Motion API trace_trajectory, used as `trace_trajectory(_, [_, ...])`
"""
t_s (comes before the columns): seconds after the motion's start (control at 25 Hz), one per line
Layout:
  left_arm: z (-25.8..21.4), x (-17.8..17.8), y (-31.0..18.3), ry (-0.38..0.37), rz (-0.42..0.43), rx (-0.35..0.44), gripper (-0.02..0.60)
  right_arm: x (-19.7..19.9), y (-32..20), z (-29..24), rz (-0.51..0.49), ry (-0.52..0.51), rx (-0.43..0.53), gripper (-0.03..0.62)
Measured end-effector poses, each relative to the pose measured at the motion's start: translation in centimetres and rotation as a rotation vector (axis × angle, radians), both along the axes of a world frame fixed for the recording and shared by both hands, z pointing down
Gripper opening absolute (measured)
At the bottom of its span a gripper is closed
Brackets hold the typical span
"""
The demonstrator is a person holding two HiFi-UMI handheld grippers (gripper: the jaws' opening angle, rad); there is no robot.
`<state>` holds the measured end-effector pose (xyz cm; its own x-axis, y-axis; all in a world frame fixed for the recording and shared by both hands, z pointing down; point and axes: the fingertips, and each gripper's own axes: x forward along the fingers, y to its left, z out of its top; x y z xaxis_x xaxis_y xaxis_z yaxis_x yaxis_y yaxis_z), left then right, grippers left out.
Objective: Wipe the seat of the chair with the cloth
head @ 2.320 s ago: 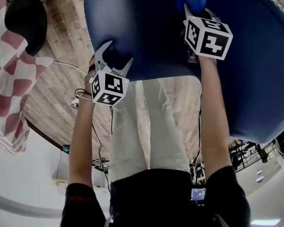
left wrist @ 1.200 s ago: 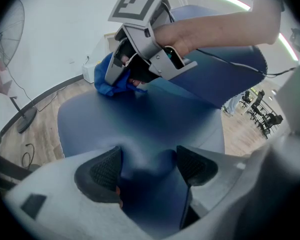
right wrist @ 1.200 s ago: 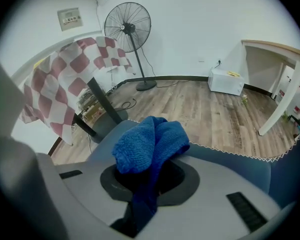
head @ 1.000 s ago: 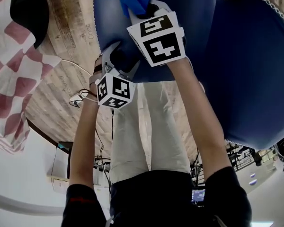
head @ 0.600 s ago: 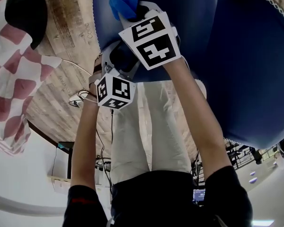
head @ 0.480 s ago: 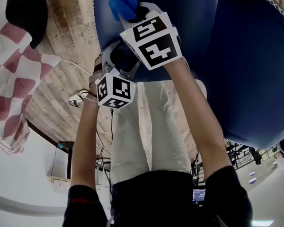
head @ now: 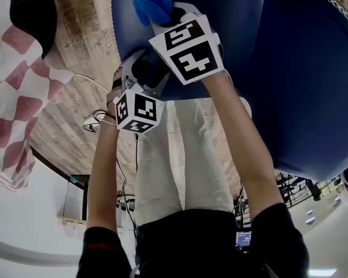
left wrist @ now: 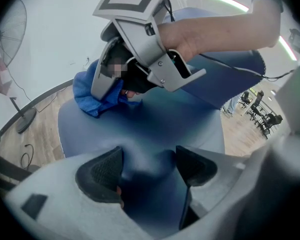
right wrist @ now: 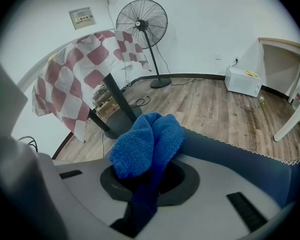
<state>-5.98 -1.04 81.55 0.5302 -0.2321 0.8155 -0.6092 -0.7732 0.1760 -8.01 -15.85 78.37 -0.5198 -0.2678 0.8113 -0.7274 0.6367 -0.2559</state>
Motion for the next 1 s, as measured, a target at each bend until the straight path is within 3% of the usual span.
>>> trace_trajectory(0.52, [0.3,-0.2,0.2,-0.015,-0.004,-0.007,0.341,6.0,-1.3,0.4,0.116,0.082,0.012,0.041])
trace_trajectory(1.0, [0.3,-0.2,0.4,-0.019,-0.005,-0.007,0.341,15.5,-2.1,0.3,0.364,0.138,0.010,0.041])
